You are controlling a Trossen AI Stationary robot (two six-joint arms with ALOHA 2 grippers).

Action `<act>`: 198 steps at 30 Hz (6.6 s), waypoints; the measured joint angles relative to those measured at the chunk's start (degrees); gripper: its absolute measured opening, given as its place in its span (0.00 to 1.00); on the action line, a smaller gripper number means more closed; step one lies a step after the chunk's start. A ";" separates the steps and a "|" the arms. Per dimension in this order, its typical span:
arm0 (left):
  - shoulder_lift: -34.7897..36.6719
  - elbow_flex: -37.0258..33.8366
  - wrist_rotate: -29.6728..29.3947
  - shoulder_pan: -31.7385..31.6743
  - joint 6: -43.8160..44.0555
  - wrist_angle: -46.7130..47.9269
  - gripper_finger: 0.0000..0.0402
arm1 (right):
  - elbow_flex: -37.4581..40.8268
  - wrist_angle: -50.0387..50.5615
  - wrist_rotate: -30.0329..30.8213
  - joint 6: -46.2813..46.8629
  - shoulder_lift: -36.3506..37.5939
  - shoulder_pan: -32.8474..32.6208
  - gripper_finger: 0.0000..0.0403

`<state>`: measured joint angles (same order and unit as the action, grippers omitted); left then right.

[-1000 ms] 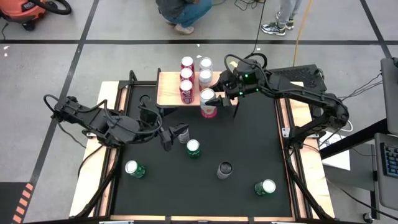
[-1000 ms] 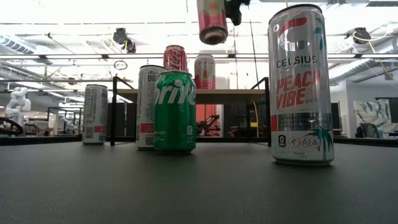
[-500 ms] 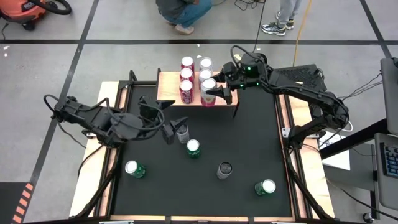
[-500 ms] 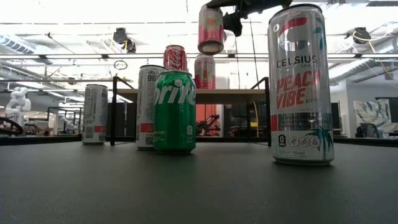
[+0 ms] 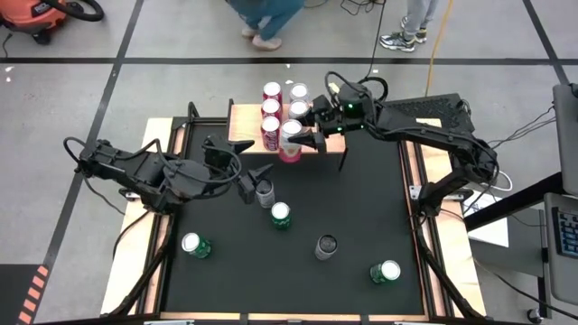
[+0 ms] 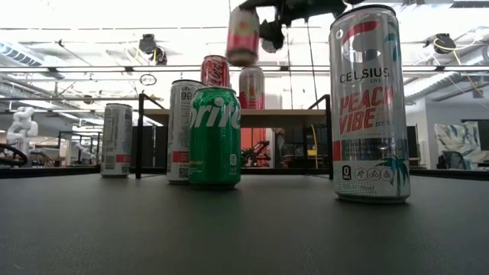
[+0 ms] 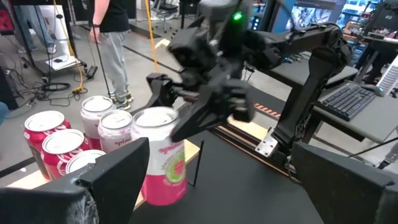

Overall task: Place canned beverage on shelf
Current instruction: Put the white pink soda can on the shelf aligned with the other white pink soda cans

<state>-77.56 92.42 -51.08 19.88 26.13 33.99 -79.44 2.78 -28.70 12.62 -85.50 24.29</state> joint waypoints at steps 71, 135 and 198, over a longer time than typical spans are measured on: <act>0.00 -0.04 6.95 -3.88 0.50 -0.03 0.99 | 16.61 -5.36 11.12 -10.49 13.44 -3.47 0.67; 0.00 -0.04 7.11 -6.05 0.47 -0.06 0.99 | 16.55 -13.13 7.90 -17.86 1.21 2.39 0.67; 0.00 -0.04 7.11 -6.03 0.00 -0.03 0.99 | 16.44 -15.42 8.97 -14.73 1.39 3.87 0.82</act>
<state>-77.56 92.38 -43.97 13.85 26.13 33.96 -63.00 -12.63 -19.73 -2.11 -84.11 28.16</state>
